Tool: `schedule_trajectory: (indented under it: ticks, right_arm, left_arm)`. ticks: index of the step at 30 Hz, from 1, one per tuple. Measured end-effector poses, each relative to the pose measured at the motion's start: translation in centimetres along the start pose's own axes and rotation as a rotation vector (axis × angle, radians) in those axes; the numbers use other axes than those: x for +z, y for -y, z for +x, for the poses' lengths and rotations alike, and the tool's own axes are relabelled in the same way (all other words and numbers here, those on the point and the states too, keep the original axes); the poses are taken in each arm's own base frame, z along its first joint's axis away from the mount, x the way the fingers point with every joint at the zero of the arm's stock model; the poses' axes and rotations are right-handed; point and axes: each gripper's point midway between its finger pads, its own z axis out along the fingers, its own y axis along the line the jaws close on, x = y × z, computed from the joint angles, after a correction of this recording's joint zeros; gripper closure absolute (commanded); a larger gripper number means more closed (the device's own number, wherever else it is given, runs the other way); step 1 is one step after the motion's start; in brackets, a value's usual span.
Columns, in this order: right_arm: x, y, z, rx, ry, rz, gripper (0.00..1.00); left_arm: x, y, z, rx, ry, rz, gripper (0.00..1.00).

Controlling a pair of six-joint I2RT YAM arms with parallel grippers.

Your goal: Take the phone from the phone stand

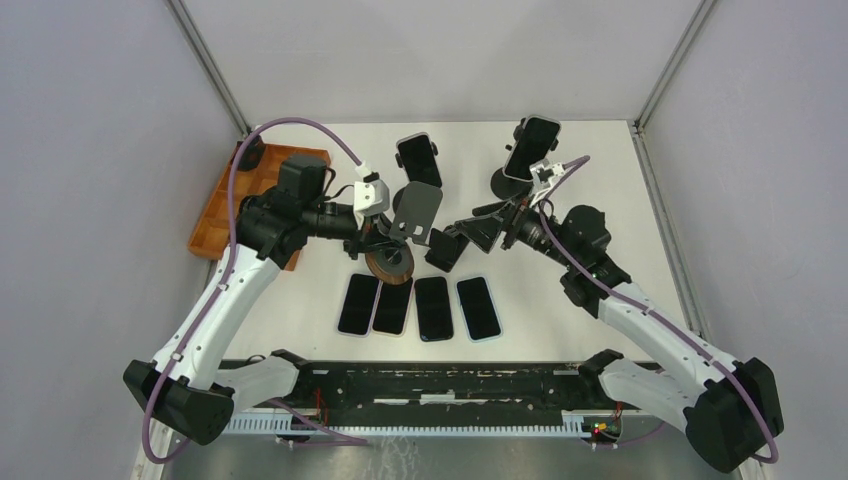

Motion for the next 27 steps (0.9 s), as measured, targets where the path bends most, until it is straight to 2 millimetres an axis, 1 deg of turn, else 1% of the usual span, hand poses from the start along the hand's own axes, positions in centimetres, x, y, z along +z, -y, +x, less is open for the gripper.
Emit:
schedule_trajectory:
  ticks: [2, 4, 7, 9, 11, 13, 15, 16, 17, 18, 19, 20, 22, 23, 24, 25, 27]
  right_arm:
    - [0.2, -3.3, -1.4, 0.011, 0.036, -0.14, 0.08]
    - [0.3, -6.0, -2.5, 0.021, 0.06, -0.253, 0.09]
    - [0.9, -9.7, -3.9, 0.028, 0.074, -0.395, 0.13]
    - [1.5, -11.2, -4.3, 0.032, 0.074, -0.451, 0.18]
    - [2.2, -12.5, -4.5, 0.041, 0.071, -0.502, 0.26]
    - [2.9, -13.4, -4.3, 0.052, 0.062, -0.544, 0.38]
    - [3.4, -13.9, -4.0, 0.063, 0.05, -0.568, 0.53]
    - [3.6, -14.0, -3.7, 0.071, 0.039, -0.577, 0.66]
    - [3.7, -14.1, -3.5, 0.071, 0.034, -0.581, 0.79]
    - [3.7, -14.1, -3.4, 0.07, 0.028, -0.584, 0.88]
    - [3.7, -14.0, -3.3, 0.069, 0.024, -0.584, 0.97]
    - [3.6, -14.0, -3.2, 0.073, 0.014, -0.587, 1.0]
    - [3.0, -14.4, -3.4, 0.048, 0.01, -0.608, 1.0]
    - [2.7, -14.4, -3.4, 0.007, 0.012, -0.604, 1.0]
    - [2.4, -14.2, -3.4, -0.016, 0.005, -0.599, 1.0]
    - [2.3, -13.8, -3.5, -0.055, 0.001, -0.584, 1.0]
    - [1.9, -12.3, -3.6, -0.118, -0.016, -0.541, 1.0]
  left_arm:
    - [0.0, 0.1, -0.1, 0.003, 0.004, 0.008, 0.98]
    - [0.0, 0.3, -0.1, 0.004, 0.007, 0.016, 0.98]
    - [0.0, 0.6, 0.1, 0.001, 0.004, 0.029, 0.98]
    - [0.0, 0.8, 0.1, -0.004, 0.004, 0.039, 0.98]
    - [0.0, 1.1, 0.2, -0.008, 0.005, 0.051, 0.98]
    - [0.0, 1.3, 0.2, -0.006, 0.004, 0.058, 0.98]
    - [-0.1, 1.3, 0.3, -0.005, 0.0, 0.062, 0.98]
    - [-0.1, 1.4, 0.3, -0.006, -0.003, 0.064, 0.97]
    - [-0.1, 1.4, 0.4, -0.004, -0.005, 0.066, 0.94]
    - [-0.1, 1.5, 0.4, -0.004, -0.006, 0.068, 0.83]
    - [-0.1, 1.6, 0.2, 0.004, 0.0, 0.077, 0.65]
    - [-0.2, 1.7, 0.1, 0.012, 0.003, 0.081, 0.5]
    - [-0.3, 1.5, 0.3, 0.012, -0.008, 0.07, 0.28]
    - [-0.4, 1.3, 0.3, 0.015, -0.009, 0.063, 0.15]
    - [-0.4, 1.2, 0.3, 0.016, -0.012, 0.057, 0.11]
    - [-0.4, 1.1, 0.2, 0.019, -0.013, 0.054, 0.1]
    - [-0.4, 1.1, 0.2, 0.016, -0.017, 0.051, 0.08]
